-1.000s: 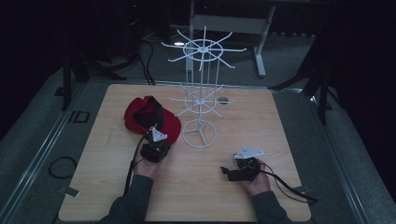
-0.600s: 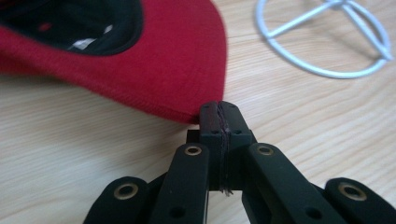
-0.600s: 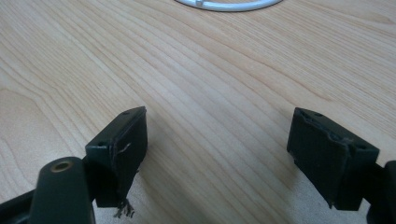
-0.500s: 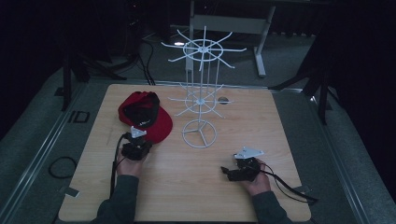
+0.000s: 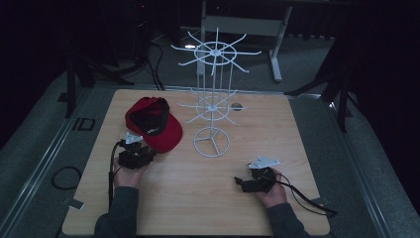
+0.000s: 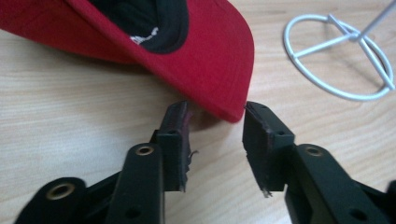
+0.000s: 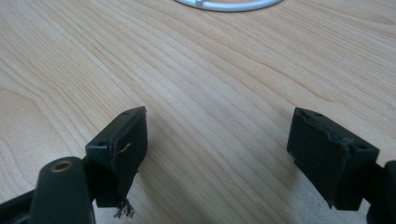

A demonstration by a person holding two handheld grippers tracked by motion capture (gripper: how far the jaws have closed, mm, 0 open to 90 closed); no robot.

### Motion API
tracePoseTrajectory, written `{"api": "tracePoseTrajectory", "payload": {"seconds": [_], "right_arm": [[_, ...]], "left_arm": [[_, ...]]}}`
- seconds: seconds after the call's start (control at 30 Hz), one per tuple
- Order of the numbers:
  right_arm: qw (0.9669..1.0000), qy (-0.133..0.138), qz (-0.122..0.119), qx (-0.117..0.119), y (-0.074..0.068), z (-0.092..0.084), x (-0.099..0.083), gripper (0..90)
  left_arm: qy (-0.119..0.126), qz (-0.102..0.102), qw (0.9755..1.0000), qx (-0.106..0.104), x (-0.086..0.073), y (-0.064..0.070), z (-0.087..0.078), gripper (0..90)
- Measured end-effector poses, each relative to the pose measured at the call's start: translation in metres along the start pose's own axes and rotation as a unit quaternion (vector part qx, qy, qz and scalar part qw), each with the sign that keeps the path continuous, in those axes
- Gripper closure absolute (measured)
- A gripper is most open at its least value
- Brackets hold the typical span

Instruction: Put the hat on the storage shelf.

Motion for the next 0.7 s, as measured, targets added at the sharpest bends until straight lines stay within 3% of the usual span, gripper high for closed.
{"api": "tracePoseTrajectory", "payload": {"seconds": [0.23, 0.37, 0.43, 0.57, 0.7], "right_arm": [[1.0000, 0.000, 0.000, 0.000, 0.000, 0.000, 0.000, 19.9], [1.0000, 0.000, 0.000, 0.000, 0.000, 0.000, 0.000, 19.9], [1.0000, 0.000, 0.000, 0.000, 0.000, 0.000, 0.000, 19.9], [1.0000, 0.000, 0.001, 0.000, 0.000, 0.000, 0.000, 20.0], [1.0000, 0.000, 0.001, 0.000, 0.000, 0.000, 0.000, 19.9]], "left_arm": [[-0.016, -0.013, 0.9998, 0.001, 0.006, -0.002, 0.015, 51.8], [-0.022, -0.028, 0.9994, -0.006, 0.009, -0.003, 0.025, 51.5], [-0.025, -0.041, 0.9986, -0.021, 0.011, -0.004, 0.030, 51.4], [-0.031, -0.045, 0.9983, -0.023, 0.013, -0.005, 0.039, 52.0], [-0.033, -0.066, 0.9967, -0.034, 0.016, -0.006, 0.051, 54.4]]}}
Point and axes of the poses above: each handheld gripper's, and its own axes: z roughly forward along the jaws, x roughly out of its top, y roughly to its right, the point moved 9 cm from there along z, roughly forward along the jaws, and after that the axes turned 3 degrees about -y, right-handed, at the moved point
